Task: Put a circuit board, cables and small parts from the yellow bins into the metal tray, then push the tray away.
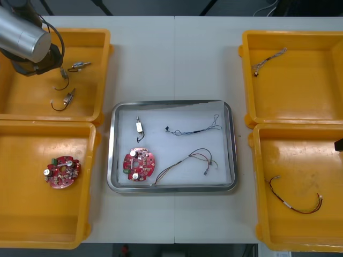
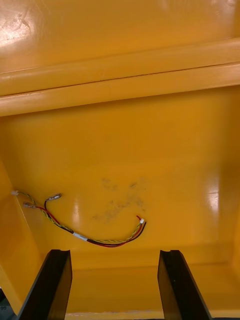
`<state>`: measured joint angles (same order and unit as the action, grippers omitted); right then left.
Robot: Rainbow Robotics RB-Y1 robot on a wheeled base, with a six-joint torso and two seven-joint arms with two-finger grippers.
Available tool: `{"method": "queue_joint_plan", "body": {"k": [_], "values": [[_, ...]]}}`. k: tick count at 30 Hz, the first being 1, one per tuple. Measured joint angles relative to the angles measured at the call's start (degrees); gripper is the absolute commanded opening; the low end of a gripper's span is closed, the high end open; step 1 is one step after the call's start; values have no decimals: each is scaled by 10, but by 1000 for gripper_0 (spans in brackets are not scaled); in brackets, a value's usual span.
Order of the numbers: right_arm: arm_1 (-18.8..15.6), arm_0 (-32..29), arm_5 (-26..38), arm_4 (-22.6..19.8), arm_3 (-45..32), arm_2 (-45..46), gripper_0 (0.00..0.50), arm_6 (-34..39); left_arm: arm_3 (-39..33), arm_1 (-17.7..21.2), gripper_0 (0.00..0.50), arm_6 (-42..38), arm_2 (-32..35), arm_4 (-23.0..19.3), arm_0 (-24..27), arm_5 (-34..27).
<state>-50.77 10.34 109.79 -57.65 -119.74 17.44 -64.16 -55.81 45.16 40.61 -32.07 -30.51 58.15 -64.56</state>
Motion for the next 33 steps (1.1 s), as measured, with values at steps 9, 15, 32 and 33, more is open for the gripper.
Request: {"method": "queue_joint_plan", "body": {"k": [9, 15, 32, 33], "values": [[0, 0, 0, 0, 0, 0, 500, 0, 4, -6, 500, 0, -7, 1, 0, 1], [0, 0, 0, 0, 0, 0, 500, 0, 4, -8, 500, 0, -8, 0, 0, 1], [0, 0, 0, 0, 0, 0, 500, 0, 4, -15, 500, -14, -24, -12, 0, 17], [0, 0, 0, 0, 0, 0, 500, 0, 4, -16, 500, -15, -27, -12, 0, 18]]}}
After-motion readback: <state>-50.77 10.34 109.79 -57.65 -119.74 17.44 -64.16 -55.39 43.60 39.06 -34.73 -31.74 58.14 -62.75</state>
